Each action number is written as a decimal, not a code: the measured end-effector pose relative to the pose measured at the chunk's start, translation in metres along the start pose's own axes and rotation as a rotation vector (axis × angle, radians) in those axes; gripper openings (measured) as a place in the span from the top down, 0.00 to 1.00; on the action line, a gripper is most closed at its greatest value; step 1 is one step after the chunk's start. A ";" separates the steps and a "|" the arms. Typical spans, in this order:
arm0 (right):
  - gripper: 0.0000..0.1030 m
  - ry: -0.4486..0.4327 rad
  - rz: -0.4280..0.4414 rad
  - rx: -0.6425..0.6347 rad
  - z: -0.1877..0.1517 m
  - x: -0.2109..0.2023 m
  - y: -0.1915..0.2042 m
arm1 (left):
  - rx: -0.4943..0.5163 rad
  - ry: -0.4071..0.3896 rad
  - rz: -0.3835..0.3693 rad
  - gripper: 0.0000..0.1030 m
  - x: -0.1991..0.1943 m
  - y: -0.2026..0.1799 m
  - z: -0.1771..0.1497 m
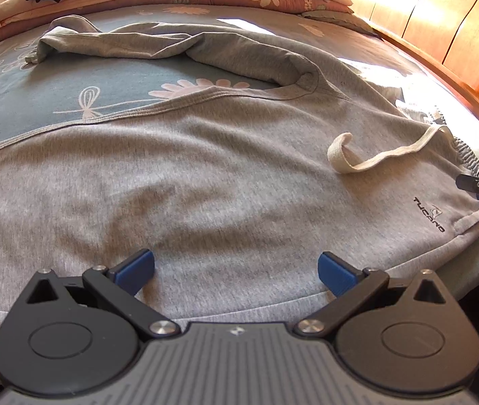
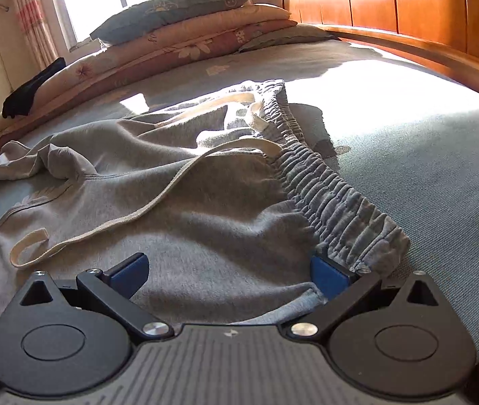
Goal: Fold clothes
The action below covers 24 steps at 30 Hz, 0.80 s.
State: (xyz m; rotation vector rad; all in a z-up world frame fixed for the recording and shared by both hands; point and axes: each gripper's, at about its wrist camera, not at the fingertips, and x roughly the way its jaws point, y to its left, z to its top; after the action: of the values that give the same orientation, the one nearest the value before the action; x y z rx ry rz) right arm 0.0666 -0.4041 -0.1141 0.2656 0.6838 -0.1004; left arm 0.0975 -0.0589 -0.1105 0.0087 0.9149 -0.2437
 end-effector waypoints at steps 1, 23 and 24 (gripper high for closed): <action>0.00 0.001 0.000 -0.011 -0.001 -0.001 0.000 | 0.019 0.010 0.016 0.01 -0.002 -0.002 -0.003; 0.00 0.073 -0.099 -0.119 0.001 0.005 0.020 | -0.041 -0.037 -0.060 0.01 0.000 0.038 0.017; 0.00 0.092 -0.119 -0.119 0.004 0.006 0.023 | -0.052 -0.039 -0.043 0.01 -0.003 0.042 0.018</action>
State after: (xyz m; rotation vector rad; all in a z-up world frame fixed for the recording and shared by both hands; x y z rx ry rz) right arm 0.0778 -0.3829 -0.1096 0.1153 0.7942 -0.1613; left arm 0.1190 -0.0196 -0.1010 -0.0641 0.8834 -0.2590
